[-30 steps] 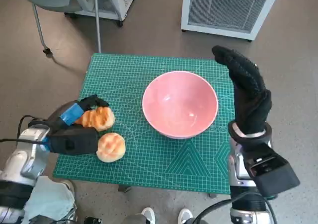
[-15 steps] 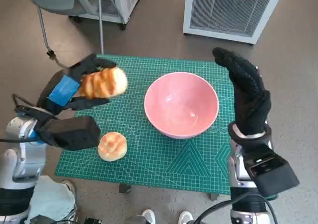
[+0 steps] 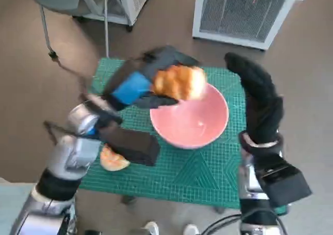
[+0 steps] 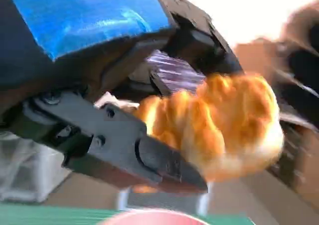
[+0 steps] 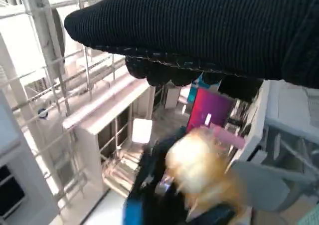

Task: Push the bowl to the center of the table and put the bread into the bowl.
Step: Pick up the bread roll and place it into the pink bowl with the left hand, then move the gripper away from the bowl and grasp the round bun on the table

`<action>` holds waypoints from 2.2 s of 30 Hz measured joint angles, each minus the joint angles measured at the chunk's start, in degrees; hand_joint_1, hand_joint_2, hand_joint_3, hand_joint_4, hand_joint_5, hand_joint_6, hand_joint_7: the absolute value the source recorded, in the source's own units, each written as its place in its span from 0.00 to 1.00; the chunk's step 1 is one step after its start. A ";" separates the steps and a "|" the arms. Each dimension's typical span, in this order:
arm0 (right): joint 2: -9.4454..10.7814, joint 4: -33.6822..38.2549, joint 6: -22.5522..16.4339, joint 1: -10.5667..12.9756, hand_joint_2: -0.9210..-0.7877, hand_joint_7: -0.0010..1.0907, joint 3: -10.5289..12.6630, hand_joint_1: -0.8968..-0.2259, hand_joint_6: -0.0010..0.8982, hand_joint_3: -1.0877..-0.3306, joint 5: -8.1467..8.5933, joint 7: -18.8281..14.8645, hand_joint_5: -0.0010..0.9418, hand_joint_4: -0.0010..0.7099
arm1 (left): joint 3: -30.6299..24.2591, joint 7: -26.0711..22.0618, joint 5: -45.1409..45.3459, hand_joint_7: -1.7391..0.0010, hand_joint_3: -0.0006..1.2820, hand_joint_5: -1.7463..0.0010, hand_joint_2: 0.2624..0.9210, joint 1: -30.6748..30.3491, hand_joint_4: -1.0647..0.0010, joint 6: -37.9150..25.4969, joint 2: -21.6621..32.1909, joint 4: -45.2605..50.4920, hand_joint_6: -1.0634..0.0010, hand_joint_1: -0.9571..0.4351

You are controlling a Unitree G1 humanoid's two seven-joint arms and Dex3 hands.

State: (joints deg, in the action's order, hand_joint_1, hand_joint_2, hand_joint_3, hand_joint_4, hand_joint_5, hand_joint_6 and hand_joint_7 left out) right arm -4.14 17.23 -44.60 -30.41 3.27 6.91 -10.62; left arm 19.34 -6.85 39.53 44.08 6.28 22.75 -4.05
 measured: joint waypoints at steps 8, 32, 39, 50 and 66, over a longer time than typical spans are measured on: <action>-1.14 -1.38 0.02 0.92 0.00 0.66 0.52 0.59 0.00 0.39 0.18 -0.24 0.03 0.40 | 3.79 0.11 1.16 0.36 0.04 0.34 0.99 4.42 0.29 2.35 -3.60 -11.31 0.41 0.69; -1.15 -2.25 -0.08 2.13 0.00 0.65 0.58 0.61 0.00 0.38 -0.44 0.29 0.03 0.40 | 6.60 -13.73 0.99 0.92 0.01 1.00 0.94 4.61 0.86 -2.50 -2.95 -16.10 0.70 0.48; -0.88 -1.88 -0.16 2.04 0.00 0.64 0.44 0.61 0.00 0.38 -0.53 0.49 0.03 0.40 | 4.13 -15.73 -0.61 0.94 0.00 1.00 0.92 1.44 0.89 -3.75 -0.70 -9.10 0.72 0.48; -0.60 -1.37 -0.33 1.92 0.00 0.64 0.21 0.62 0.00 0.38 -0.50 0.50 0.03 0.40 | -5.97 -20.41 -9.34 0.96 0.00 1.00 0.88 -7.26 0.91 -3.85 5.82 6.57 0.72 0.51; -0.21 -2.75 0.04 2.33 0.00 0.63 -0.11 0.62 0.00 0.38 -0.25 0.48 0.03 0.40 | -22.33 -26.03 -18.03 0.97 0.00 1.00 0.86 -24.06 0.91 -2.95 20.40 17.71 0.71 0.53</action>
State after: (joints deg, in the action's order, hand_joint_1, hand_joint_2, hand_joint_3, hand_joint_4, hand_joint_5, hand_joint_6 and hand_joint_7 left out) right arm -4.36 14.47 -44.56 -28.07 3.16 6.65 -10.14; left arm -2.99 -32.88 21.50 20.03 3.33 43.15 13.66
